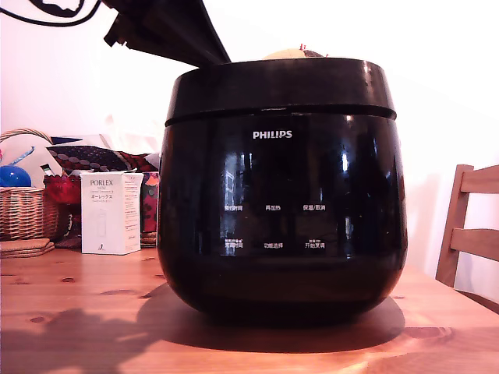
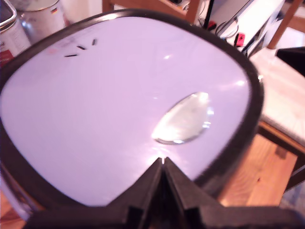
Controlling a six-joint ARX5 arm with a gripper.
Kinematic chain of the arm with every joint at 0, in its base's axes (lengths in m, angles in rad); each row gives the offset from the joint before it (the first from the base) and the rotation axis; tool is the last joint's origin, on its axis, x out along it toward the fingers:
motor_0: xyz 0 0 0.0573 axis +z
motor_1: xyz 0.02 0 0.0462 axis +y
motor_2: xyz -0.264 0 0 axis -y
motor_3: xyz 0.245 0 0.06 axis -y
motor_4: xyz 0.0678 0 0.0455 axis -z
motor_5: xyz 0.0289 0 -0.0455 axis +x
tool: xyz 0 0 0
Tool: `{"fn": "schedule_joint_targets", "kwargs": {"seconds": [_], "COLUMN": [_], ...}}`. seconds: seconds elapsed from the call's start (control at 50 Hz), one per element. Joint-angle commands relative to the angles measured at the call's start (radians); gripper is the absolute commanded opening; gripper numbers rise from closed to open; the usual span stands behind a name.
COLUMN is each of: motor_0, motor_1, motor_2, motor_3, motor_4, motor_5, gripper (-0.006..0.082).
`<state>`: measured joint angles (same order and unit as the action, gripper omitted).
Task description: Close the rice cooker by pressing the lid down with medium force
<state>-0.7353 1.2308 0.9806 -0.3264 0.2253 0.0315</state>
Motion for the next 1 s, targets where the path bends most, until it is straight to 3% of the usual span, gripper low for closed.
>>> {"fn": "schedule_joint_targets", "kwargs": {"seconds": [0.0, 0.4, 0.98], "motor_0": [-0.001, -0.012, -0.021], "motor_1": [0.012, -0.034, 0.080], "motor_2": [-0.071, -0.195, -0.225], "motor_3": [-0.009, 0.197, 0.141], "motor_4": [-0.015, -0.031, -0.020], "motor_5": [-0.006, 0.013, 0.082], "gripper": [-0.0022, -0.0022, -0.0022]}}
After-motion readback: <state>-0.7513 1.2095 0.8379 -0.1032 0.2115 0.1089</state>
